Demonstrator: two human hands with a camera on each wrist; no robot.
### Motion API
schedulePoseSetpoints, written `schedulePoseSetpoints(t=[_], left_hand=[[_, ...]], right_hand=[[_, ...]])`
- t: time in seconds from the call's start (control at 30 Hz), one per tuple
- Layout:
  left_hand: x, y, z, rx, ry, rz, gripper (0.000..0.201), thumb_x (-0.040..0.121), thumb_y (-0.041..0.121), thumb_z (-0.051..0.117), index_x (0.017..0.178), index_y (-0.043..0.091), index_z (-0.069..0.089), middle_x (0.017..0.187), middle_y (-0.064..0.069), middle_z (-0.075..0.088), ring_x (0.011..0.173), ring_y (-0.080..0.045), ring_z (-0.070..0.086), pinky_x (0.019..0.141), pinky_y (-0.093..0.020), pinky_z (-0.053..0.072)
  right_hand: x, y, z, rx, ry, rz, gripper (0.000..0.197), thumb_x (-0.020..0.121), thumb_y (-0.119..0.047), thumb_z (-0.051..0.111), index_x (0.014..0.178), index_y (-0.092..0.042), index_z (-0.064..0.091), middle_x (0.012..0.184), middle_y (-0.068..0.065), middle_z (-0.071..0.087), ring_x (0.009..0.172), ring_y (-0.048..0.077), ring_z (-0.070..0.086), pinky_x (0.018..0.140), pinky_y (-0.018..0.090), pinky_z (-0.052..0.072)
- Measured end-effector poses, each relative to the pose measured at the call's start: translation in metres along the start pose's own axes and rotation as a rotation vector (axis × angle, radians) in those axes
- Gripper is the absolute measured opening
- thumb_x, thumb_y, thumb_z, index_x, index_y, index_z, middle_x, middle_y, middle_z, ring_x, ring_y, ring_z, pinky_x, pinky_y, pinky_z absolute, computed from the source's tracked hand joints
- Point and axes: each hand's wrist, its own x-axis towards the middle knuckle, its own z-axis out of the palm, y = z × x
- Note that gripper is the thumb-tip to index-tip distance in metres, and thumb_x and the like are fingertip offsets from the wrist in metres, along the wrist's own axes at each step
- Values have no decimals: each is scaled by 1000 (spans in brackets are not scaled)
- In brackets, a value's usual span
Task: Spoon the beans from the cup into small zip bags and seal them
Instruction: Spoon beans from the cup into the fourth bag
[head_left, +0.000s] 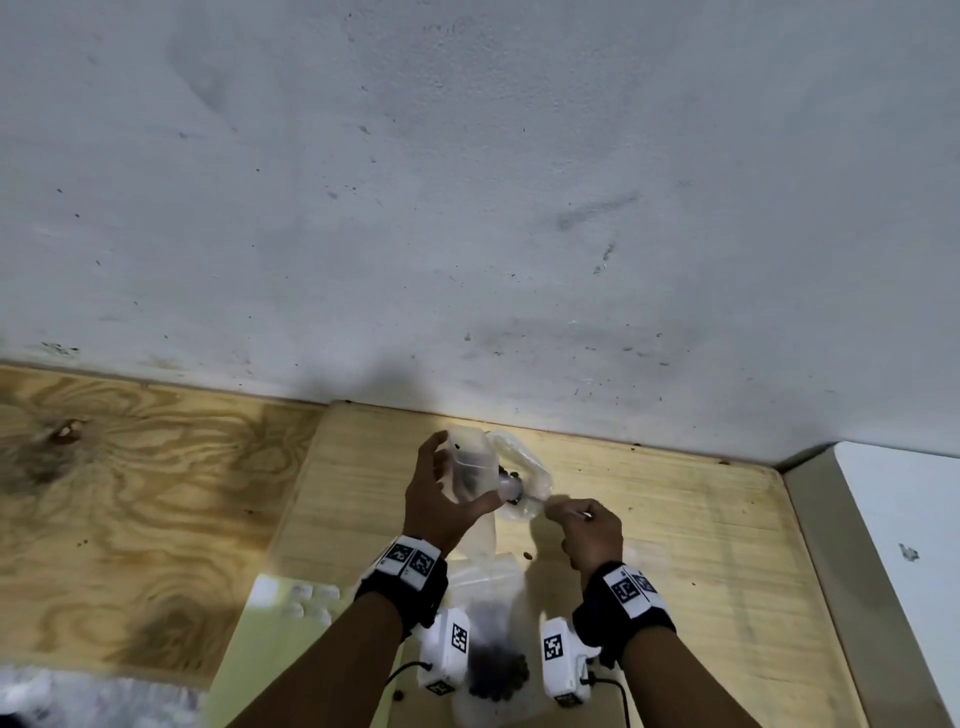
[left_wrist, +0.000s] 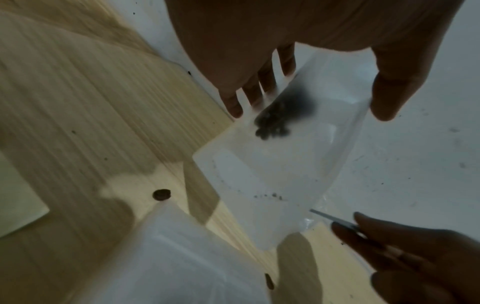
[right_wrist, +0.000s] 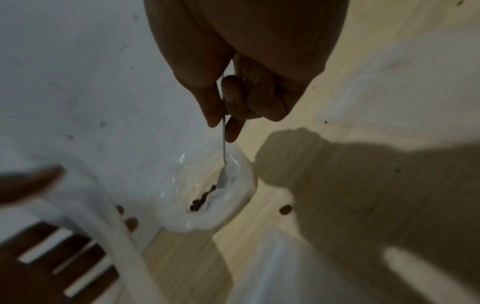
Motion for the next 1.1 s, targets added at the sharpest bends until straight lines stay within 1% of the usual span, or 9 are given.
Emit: schedulePoseSetpoints(t=[0.2, 0.3, 0.37, 0.47, 0.53, 0.73, 0.9, 1.0, 1.1], left_hand=[[-4, 10, 1, 46, -30, 53, 108, 50, 35, 94, 141, 30, 34, 124, 7, 53, 113, -11, 52, 92, -25, 41], [-6, 10, 5, 126, -57, 103, 113, 45, 40, 94, 140, 28, 36, 124, 6, 54, 110, -13, 53, 89, -24, 41], [-10, 11, 8, 176, -91, 135, 116, 42, 44, 93, 140, 29, 34, 125, 5, 53, 109, -14, 53, 88, -25, 44], [-15, 15, 12, 183, -141, 129, 119, 39, 50, 91, 141, 31, 33, 126, 6, 50, 109, -12, 52, 88, -25, 46], [-15, 17, 12, 143, -160, 91, 111, 44, 54, 88, 140, 31, 37, 124, 7, 50, 107, -11, 54, 86, -26, 49], [-7, 25, 8, -85, -20, -24, 5, 84, 11, 70, 88, 14, 73, 85, -12, 72, 77, -28, 68, 71, -32, 55], [-9, 33, 6, -211, -28, -75, 6, 84, 8, 71, 86, 3, 73, 78, -10, 71, 70, -18, 63, 62, -21, 49], [-12, 33, 7, -270, -57, -119, 17, 81, 13, 75, 85, -3, 71, 76, -12, 70, 68, -18, 61, 65, -24, 51], [-14, 31, 7, -213, -119, -129, 32, 77, 23, 79, 56, 8, 60, 61, -11, 56, 60, -18, 49, 64, -31, 45]], right_hand=[[-33, -15, -23, -283, 85, -282, 23, 84, -32, 73, 104, -23, 66, 101, -5, 65, 97, 18, 61, 82, 28, 44], [-61, -46, -21, -95, -92, -536, 20, 89, -27, 69, 108, -29, 66, 96, -7, 67, 91, 4, 64, 73, 22, 49], [-74, -66, -20, -188, -268, -622, 22, 86, -33, 72, 107, -37, 66, 96, -10, 68, 81, 0, 63, 64, 15, 45], [-70, -80, -20, -447, -245, -700, 16, 78, -41, 76, 91, -39, 67, 89, -16, 68, 66, -4, 58, 62, 20, 40], [-63, -83, -21, -479, -167, -706, 10, 79, -31, 75, 80, -37, 67, 82, -17, 68, 64, -5, 57, 64, 24, 41], [-56, -77, -20, -322, -79, -653, 18, 80, -21, 74, 75, -36, 66, 76, -17, 68, 79, 11, 64, 69, 39, 52], [-59, -70, -22, -87, -162, -558, 28, 75, -17, 82, 98, -27, 70, 87, -1, 70, 86, 12, 65, 76, 30, 53], [-58, -63, -22, -8, -247, -456, 9, 76, -19, 82, 83, -17, 76, 83, 2, 75, 77, 13, 67, 79, 36, 54], [-62, -61, -21, 80, -308, -369, 8, 78, -18, 81, 84, -14, 77, 81, 2, 76, 74, 15, 68, 71, 32, 56]])
